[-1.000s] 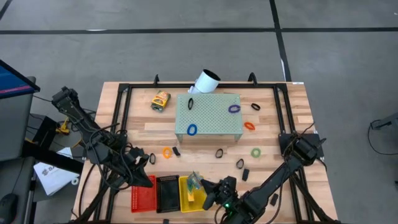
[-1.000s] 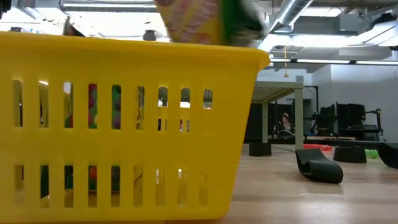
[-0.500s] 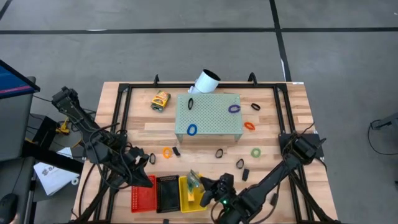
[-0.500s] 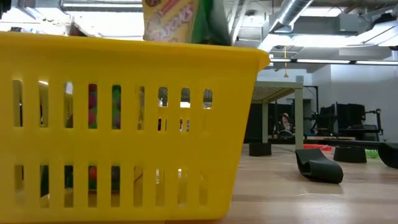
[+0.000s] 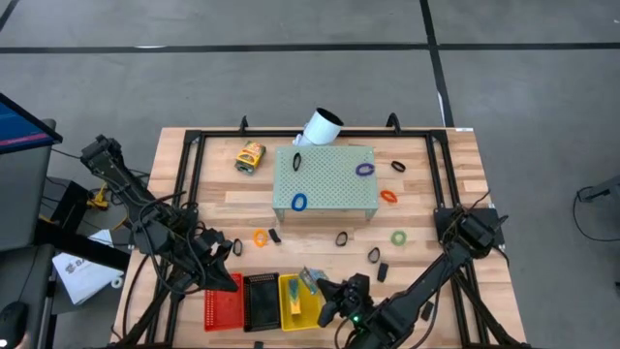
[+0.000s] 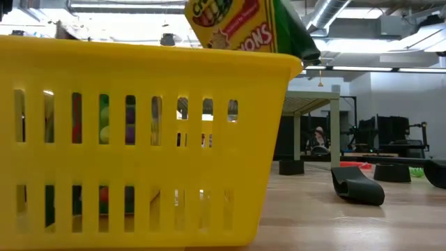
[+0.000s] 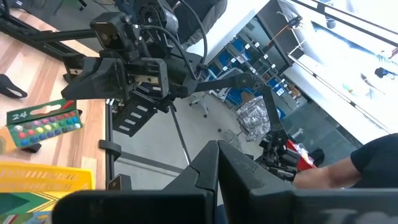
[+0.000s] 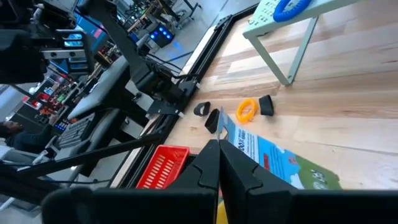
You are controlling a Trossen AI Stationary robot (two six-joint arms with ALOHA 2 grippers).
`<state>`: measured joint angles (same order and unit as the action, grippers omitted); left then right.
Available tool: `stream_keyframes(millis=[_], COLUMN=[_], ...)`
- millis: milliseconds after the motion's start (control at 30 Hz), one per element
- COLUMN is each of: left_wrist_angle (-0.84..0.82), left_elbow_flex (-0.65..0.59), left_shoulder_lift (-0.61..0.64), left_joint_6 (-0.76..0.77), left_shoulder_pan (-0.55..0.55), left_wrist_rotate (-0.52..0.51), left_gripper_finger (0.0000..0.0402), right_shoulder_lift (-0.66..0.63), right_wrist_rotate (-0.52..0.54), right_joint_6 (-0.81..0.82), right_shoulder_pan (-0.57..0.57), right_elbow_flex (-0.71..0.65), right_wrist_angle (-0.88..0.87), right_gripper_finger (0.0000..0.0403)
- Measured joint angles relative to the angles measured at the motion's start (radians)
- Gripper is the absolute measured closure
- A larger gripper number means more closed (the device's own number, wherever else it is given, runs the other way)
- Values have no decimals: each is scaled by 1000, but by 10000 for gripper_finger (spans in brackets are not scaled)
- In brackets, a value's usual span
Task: Pick & Place Office Desk Supplies
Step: Put the yellow crayon box into the yellow bin
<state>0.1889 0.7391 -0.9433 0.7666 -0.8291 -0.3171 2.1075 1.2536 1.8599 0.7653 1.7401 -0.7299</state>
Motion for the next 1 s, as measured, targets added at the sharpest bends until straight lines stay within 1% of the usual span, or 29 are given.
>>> stream_keyframes(millis=[500, 600, 700, 867, 1000], left_wrist_angle=[-1, -1, -1, -1, -1], left_elbow_flex=[0, 0, 0, 0, 0], left_shoulder_lift=[0, 0, 0, 0, 0], left_joint_6=[-2, -3, -3, -3, -5], left_shoulder_pan=[0, 0, 0, 0, -4], left_wrist_rotate=[0, 0, 0, 12, 19], left_gripper_finger=[402, 402, 402, 402, 402], right_shoulder_lift=[8, 8, 8, 8, 8], right_wrist_rotate=[-80, -86, -107, -120, -160], right_joint_6=[-27, -40, -75, -188, -237], right_shoulder_pan=[-29, -38, -53, -80, -100], right_elbow_flex=[-6, -6, -7, -7, -7], right_wrist_angle=[35, 70, 121, 248, 286], right_gripper_finger=[403, 403, 403, 403, 403])
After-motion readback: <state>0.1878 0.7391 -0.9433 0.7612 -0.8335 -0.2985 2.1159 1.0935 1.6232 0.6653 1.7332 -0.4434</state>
